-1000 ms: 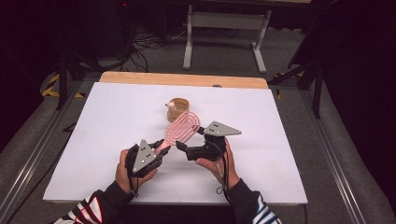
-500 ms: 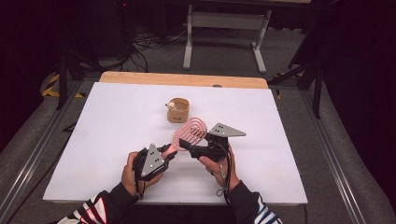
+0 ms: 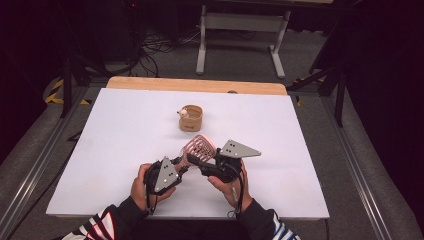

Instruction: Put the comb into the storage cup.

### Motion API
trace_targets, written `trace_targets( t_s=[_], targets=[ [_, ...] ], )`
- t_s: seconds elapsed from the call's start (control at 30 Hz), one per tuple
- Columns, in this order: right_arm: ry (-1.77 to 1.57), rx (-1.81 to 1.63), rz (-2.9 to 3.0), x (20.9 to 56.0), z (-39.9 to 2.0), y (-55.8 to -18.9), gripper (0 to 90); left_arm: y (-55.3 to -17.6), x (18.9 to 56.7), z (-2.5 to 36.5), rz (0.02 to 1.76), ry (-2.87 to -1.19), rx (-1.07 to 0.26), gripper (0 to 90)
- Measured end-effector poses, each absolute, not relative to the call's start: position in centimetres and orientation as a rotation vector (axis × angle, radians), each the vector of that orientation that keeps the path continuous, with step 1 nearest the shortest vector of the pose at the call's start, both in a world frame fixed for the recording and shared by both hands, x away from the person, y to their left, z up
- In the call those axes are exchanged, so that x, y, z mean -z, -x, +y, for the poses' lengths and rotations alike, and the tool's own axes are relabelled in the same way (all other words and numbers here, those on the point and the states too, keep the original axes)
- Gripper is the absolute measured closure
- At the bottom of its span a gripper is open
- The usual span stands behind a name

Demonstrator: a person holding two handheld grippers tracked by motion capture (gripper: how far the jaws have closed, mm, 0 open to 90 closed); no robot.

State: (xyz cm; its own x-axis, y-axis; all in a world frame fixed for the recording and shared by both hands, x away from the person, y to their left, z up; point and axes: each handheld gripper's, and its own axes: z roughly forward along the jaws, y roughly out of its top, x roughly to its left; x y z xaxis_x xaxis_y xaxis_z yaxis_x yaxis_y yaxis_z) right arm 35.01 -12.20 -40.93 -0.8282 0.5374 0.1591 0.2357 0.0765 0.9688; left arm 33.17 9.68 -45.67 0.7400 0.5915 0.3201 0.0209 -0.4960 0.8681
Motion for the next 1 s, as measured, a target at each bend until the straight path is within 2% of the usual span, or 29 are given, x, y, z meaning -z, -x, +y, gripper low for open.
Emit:
trace_targets(
  t_s=[0.27,0.47,0.8,1.0],
  targets=[
    [-0.789,-1.809,2.06,40.6,-12.7,-34.9,62.6,-33.6,45.5,10.1,0.5,-1.961,-0.746,55.4],
    [-0.759,-1.753,2.018,40.0,-13.5,-34.6,62.7,-33.8,45.4,11.0,0.482,-1.942,-0.699,39.6],
    [-0.732,-1.69,1.941,38.9,-15.1,-34.4,62.7,-34.6,45.1,12.5,0.486,-1.926,-0.65,25.0],
    [-0.728,-1.682,1.902,38.3,-16.1,-34.2,62.7,-34.6,44.9,13.6,0.468,-1.914,-0.622,20.5]
  ],
)
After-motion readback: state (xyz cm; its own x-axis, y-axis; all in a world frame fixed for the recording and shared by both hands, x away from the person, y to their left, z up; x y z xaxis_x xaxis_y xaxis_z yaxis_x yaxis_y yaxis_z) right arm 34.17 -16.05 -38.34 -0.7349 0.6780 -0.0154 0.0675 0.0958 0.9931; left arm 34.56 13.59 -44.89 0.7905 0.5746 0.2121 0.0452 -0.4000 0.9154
